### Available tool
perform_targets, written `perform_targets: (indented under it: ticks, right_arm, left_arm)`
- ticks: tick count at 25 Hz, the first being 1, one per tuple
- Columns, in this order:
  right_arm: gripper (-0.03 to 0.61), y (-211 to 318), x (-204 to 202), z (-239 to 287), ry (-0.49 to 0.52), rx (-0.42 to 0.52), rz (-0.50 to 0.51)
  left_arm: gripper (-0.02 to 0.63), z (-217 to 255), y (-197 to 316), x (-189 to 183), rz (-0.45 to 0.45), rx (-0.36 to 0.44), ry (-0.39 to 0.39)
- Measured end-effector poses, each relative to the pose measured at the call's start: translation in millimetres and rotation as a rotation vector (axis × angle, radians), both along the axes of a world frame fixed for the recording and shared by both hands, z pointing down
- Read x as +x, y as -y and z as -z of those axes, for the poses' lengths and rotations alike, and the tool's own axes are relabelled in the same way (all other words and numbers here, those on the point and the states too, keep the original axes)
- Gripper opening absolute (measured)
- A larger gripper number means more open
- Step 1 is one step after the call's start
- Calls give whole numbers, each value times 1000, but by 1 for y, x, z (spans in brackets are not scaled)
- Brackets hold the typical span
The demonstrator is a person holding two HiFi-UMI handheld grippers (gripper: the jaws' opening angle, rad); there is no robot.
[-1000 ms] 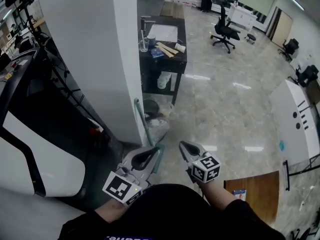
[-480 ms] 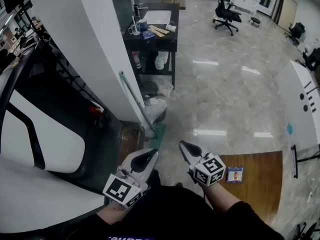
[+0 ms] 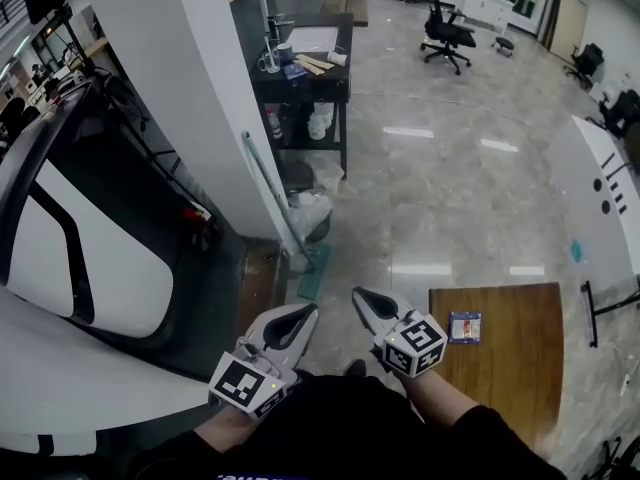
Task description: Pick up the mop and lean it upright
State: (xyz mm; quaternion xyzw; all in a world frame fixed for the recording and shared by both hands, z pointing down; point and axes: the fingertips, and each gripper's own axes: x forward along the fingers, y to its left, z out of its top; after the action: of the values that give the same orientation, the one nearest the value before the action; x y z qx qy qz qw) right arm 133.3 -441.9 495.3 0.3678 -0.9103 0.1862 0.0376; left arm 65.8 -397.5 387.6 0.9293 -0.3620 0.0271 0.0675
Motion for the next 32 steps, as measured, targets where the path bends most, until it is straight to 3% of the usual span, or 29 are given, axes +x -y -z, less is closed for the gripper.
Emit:
perform_targets:
  ticks: [4, 13, 20, 26, 32]
  right_arm:
    - [5, -27, -7, 16, -12, 32, -42]
    - [5, -110, -78, 28, -16, 45, -133]
    - [5, -166, -124, 46, -54, 92, -158]
    - [5, -186, -128, 78, -51, 184, -124]
    - [5, -201, -99, 101, -34, 235, -80]
  left_arm:
    - [20, 5, -21, -7, -55, 19, -18]
    - [20, 3, -95, -98, -87, 25, -3]
    - [20, -5, -141, -134, -124, 13, -64]
    - [20, 10, -155, -129, -99, 56, -73]
    - [20, 25, -167, -86, -93, 84, -82]
